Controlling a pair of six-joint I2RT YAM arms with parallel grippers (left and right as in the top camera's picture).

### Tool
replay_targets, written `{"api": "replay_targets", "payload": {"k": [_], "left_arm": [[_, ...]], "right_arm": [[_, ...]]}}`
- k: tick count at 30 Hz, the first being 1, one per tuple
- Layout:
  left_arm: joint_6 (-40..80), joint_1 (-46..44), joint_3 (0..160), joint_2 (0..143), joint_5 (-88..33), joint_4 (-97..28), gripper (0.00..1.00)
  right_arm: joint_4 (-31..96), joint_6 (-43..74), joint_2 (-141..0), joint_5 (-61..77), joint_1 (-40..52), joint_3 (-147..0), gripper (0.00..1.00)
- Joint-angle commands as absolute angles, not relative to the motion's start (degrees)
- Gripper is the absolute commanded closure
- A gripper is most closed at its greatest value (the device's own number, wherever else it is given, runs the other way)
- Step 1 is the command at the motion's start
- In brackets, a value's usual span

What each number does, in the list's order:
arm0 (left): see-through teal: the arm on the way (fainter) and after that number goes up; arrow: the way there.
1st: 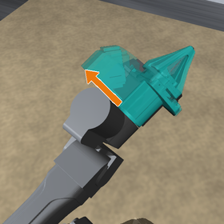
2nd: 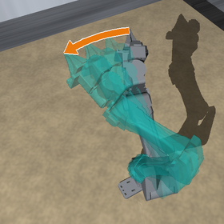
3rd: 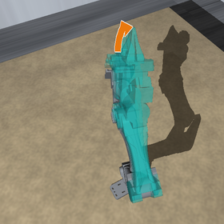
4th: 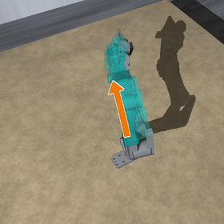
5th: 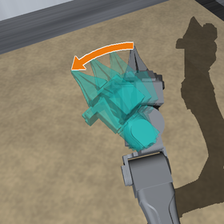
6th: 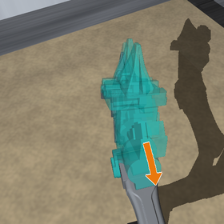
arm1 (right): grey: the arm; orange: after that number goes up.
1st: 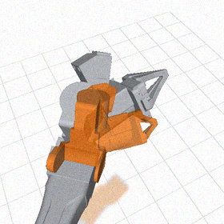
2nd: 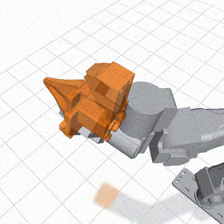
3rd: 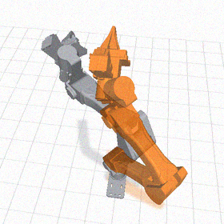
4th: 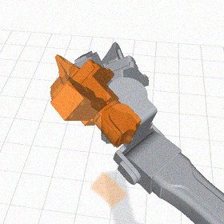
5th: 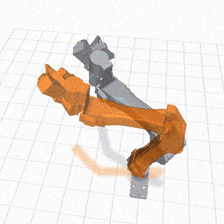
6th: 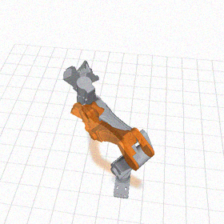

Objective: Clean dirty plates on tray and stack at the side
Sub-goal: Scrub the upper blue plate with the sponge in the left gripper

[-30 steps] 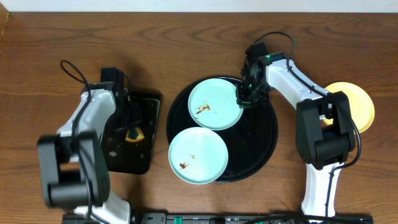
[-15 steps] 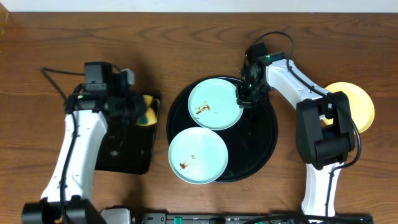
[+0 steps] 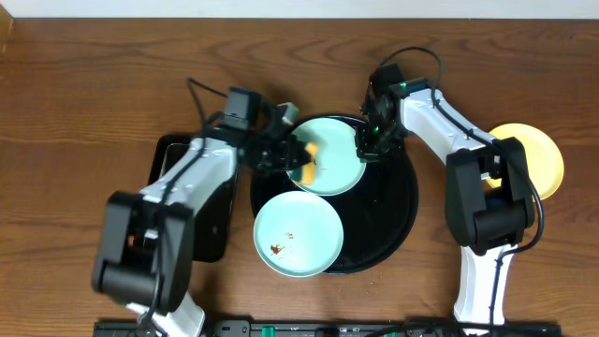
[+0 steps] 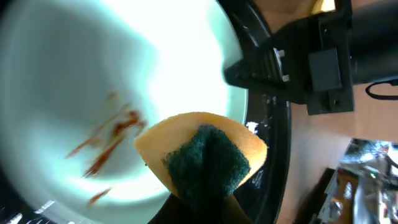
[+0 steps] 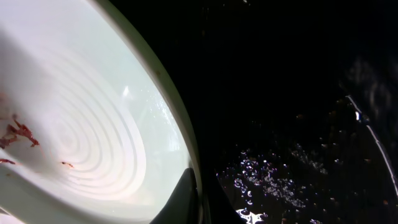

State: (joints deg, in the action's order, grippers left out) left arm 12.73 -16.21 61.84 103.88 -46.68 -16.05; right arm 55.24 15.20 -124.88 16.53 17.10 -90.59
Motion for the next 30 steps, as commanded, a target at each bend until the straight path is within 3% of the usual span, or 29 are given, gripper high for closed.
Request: {"api": "replay_targets", "payload": {"k": [1, 10, 19, 23, 30], "left_arm": [[16.91, -18.31, 62.59, 105.75, -50.37, -12.38, 0.92], [30.41, -22.26, 62.59, 111.77, -50.09, 6.13, 0.93], [37.87, -23.57, 62.59, 116.71, -46.44, 9.32, 0.93], [38.28, -23.55, 62.59, 116.71, -42.85, 7.99, 0.93], [35.62, -23.44, 62.61, 116.71, -27.79, -9.41, 0.93]], "right_arm": [[56.12, 13.37, -126.98, 11.68, 15.88, -89.14, 0.99], [56.34, 13.17, -126.98, 11.7, 15.81, -89.14, 0.99], [57.08, 12.73, -126.98, 11.66, 15.77, -89.14, 0.99], [57.08, 12.78, -126.98, 11.66, 15.77, -89.14, 0.99], [57.47, 12.78, -126.98, 11.66, 15.77, -89.14, 0.98]]}}
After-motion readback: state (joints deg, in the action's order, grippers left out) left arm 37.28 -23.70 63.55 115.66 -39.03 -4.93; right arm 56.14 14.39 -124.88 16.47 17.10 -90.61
